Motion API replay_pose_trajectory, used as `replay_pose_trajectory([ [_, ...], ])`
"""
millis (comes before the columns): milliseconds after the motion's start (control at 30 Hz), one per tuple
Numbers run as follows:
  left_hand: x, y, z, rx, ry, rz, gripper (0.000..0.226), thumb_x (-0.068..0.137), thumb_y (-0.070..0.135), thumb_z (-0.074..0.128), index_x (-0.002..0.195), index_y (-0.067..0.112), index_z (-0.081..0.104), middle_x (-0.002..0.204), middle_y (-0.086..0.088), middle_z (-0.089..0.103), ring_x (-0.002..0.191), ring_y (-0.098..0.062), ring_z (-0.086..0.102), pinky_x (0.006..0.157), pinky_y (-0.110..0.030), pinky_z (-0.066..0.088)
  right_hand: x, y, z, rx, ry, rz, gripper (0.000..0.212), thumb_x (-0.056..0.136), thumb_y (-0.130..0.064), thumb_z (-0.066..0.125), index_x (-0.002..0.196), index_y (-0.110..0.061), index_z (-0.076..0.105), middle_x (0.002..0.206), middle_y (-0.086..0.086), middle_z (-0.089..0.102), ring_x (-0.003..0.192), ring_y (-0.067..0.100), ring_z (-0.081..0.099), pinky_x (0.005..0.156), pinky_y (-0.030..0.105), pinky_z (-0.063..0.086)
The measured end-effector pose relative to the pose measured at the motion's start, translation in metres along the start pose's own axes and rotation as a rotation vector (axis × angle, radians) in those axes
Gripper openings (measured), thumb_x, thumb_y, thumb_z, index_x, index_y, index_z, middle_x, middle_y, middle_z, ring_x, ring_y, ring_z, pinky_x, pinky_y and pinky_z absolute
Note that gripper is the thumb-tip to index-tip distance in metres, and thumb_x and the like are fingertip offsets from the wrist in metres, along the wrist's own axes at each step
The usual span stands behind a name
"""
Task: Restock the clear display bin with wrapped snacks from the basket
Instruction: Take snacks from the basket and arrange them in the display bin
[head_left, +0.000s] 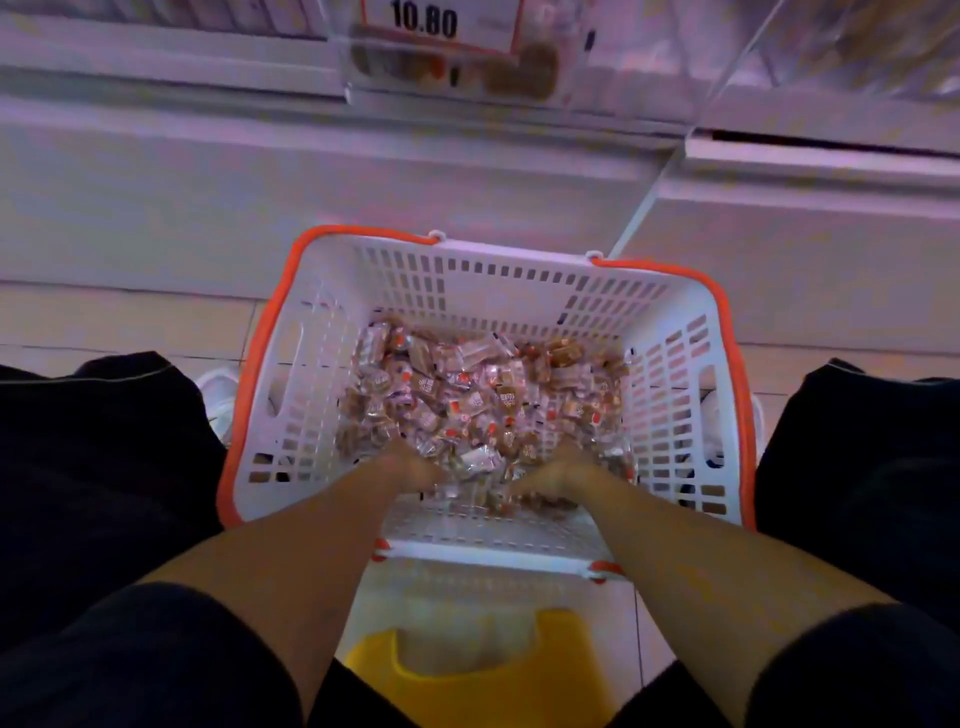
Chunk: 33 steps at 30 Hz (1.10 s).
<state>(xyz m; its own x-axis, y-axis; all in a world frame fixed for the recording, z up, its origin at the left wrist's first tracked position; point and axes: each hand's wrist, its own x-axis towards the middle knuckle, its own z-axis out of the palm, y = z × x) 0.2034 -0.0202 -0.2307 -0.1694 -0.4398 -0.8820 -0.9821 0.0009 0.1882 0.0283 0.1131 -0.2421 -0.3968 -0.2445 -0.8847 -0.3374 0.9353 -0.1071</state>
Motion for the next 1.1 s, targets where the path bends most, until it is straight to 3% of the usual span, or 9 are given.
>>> replay_pose_trajectory([
  [100,0.01,0.005,0.01,-0.363,-0.131,-0.032,0.072,0.083,0.053,0.071,0.133,0.004,0.055,0.12,-0.01,0.063,0.102,-0.024,0.064,0.083,-0.037,0.048,0.004,-0.011,0.01,-0.076,0.004,-0.021,0.135,0.054,-0.071,0.082,0.155,-0.006,0.02,0.159,0.015,0.029,0.142,0.038,0.033,0.114,0.05,0.035],
  [233,0.021,0.022,0.014,-0.983,-0.112,-0.096,0.037,0.089,0.042,0.068,0.086,0.005,0.065,0.062,-0.006,0.07,0.049,-0.015,0.065,0.052,-0.03,0.059,0.015,-0.03,0.02,0.329,0.108,-0.104,0.099,0.051,-0.063,0.088,0.13,-0.012,0.058,0.126,0.009,0.066,0.117,0.027,0.062,0.102,0.042,0.049],
  [333,0.024,0.03,0.021,-1.007,-0.144,-0.141,0.027,0.097,0.036,0.058,0.079,0.015,0.059,0.047,0.003,0.064,0.046,-0.01,0.061,0.044,-0.021,0.049,0.022,-0.038,0.022,0.431,0.121,-0.112,0.106,0.053,-0.06,0.089,0.139,-0.012,0.049,0.135,0.009,0.059,0.124,0.029,0.056,0.105,0.043,0.046],
  [467,0.026,0.032,0.027,-1.004,-0.191,-0.154,0.021,0.092,0.034,0.065,0.081,0.016,0.06,0.054,0.005,0.064,0.051,-0.008,0.059,0.04,-0.021,0.04,0.027,-0.034,0.027,0.333,0.187,-0.022,0.082,0.072,-0.05,0.081,0.137,-0.015,0.046,0.141,0.015,0.044,0.124,0.039,0.051,0.103,0.045,0.048],
  [633,0.029,0.032,0.026,-1.002,-0.139,-0.095,0.024,0.088,0.029,0.071,0.09,0.009,0.058,0.057,-0.004,0.062,0.039,-0.014,0.058,0.036,-0.022,0.045,0.026,-0.03,0.014,0.357,0.193,-0.085,0.02,0.091,-0.014,0.065,0.109,-0.005,0.067,0.109,0.015,0.069,0.095,0.031,0.067,0.087,0.041,0.058],
  [733,0.024,0.035,0.025,-0.974,-0.045,-0.064,0.019,0.092,0.03,0.067,0.096,0.014,0.058,0.056,-0.003,0.058,0.043,-0.013,0.057,0.035,-0.02,0.041,0.018,-0.033,0.006,0.257,0.075,-0.124,0.027,0.096,-0.015,0.062,0.118,0.0,0.066,0.115,0.016,0.068,0.099,0.029,0.067,0.087,0.041,0.058],
  [867,0.016,0.036,0.022,-0.819,0.288,-0.119,0.037,0.092,0.036,0.067,0.114,0.007,0.062,0.084,-0.005,0.065,0.061,-0.016,0.059,0.046,-0.026,0.042,0.007,-0.04,0.004,0.05,0.093,-0.167,0.034,0.097,-0.008,0.054,0.13,-0.003,0.059,0.123,0.016,0.062,0.08,0.023,0.06,0.055,0.029,0.048],
  [1033,0.011,0.028,0.014,-0.765,0.405,-0.07,0.036,0.088,0.03,0.073,0.116,0.01,0.062,0.106,-0.008,0.069,0.082,-0.024,0.063,0.073,-0.036,0.055,-0.004,-0.025,0.01,0.095,0.005,-0.218,0.037,0.1,-0.031,0.056,0.127,-0.006,0.058,0.115,0.018,0.064,0.098,0.032,0.064,0.088,0.041,0.055],
  [1100,0.005,0.026,0.011,-0.745,0.379,-0.052,0.044,0.083,0.028,0.079,0.118,0.009,0.061,0.108,-0.012,0.069,0.092,-0.029,0.067,0.084,-0.041,0.058,-0.006,-0.02,0.006,0.085,0.001,-0.215,0.033,0.099,-0.022,0.06,0.124,-0.002,0.06,0.117,0.021,0.065,0.104,0.035,0.065,0.092,0.046,0.055],
])
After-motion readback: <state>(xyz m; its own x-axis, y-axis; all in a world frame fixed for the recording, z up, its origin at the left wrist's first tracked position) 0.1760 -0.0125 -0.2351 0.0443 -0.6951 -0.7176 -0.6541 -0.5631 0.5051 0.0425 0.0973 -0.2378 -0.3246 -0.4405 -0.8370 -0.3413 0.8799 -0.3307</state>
